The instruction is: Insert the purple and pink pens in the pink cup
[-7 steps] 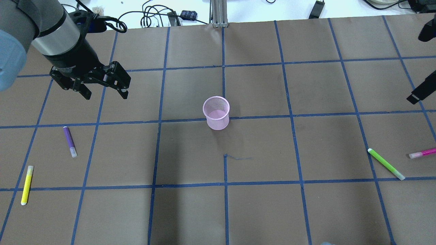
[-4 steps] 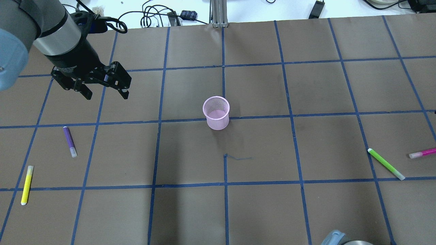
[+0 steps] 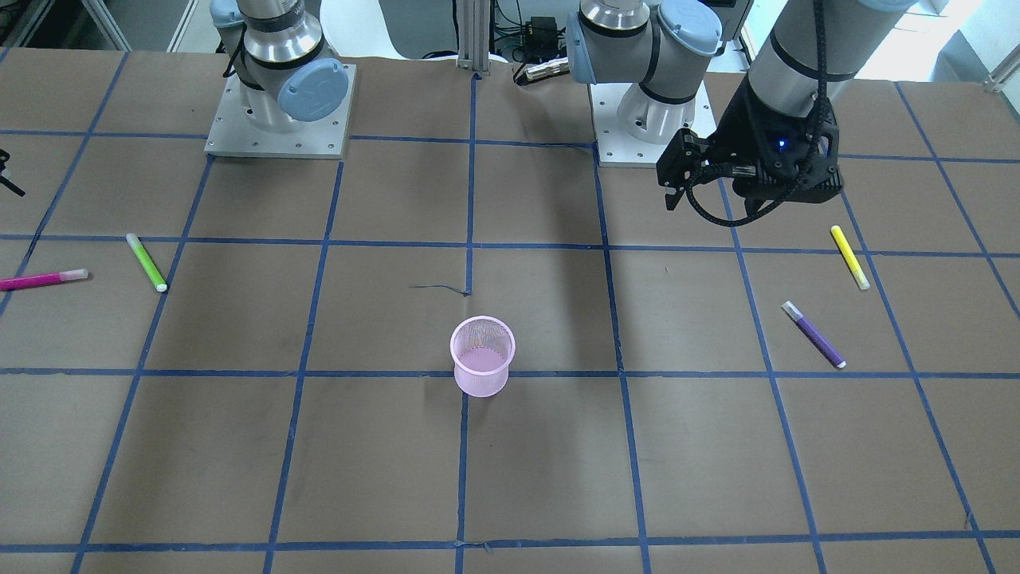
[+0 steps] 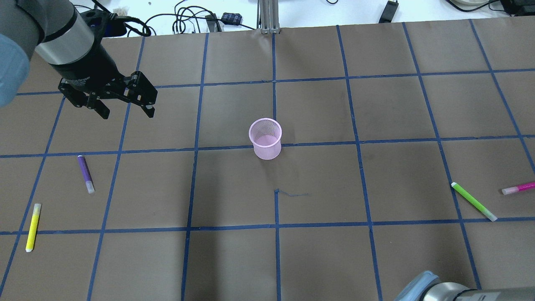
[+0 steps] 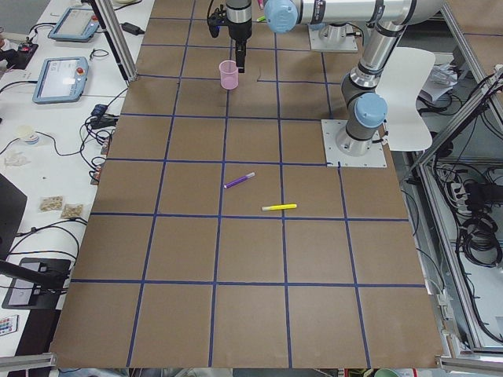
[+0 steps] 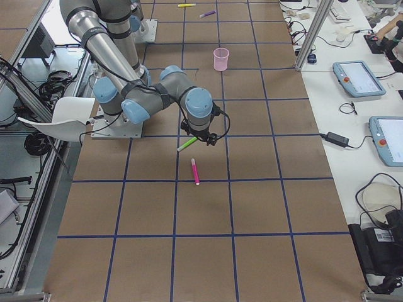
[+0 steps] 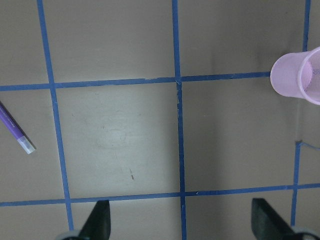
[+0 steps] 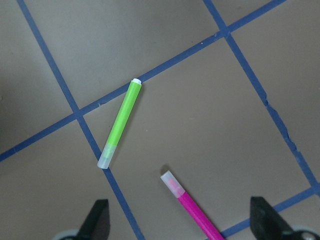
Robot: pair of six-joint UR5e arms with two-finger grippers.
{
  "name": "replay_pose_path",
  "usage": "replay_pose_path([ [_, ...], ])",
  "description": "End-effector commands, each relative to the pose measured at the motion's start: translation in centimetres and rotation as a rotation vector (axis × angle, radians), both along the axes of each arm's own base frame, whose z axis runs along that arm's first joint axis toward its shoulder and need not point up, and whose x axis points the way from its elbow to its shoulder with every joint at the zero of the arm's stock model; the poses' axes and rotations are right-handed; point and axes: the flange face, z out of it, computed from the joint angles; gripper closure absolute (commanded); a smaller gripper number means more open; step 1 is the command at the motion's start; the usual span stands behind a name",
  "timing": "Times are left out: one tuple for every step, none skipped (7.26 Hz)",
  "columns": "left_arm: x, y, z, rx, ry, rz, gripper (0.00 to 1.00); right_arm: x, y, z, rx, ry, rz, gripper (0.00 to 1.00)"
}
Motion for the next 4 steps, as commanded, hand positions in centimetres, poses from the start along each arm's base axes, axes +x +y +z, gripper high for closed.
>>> replay_pose_path([
  [3.7, -2.4, -2.9, 0.001, -0.005, 0.097, 0.0, -2.2, 0.6, -3.5, -0.05, -0.053, 0.25, 0.0],
  [8.7, -3.4, -4.0, 0.021, -0.001, 0.217, 0.0, -4.9, 1.0, -6.4, -0.064, -0.093, 0.334, 0.0],
  [14.5, -4.2, -5.4, 0.017, -0.002, 0.317, 0.0, -7.5, 0.4, -8.8, -0.132, -0.061, 0.43, 0.0],
  [19.3, -4.6, -7.1, 0.018, -0.002, 0.397, 0.0, -8.7, -0.3, -11.0, -0.176, -0.068, 0.513, 0.0],
])
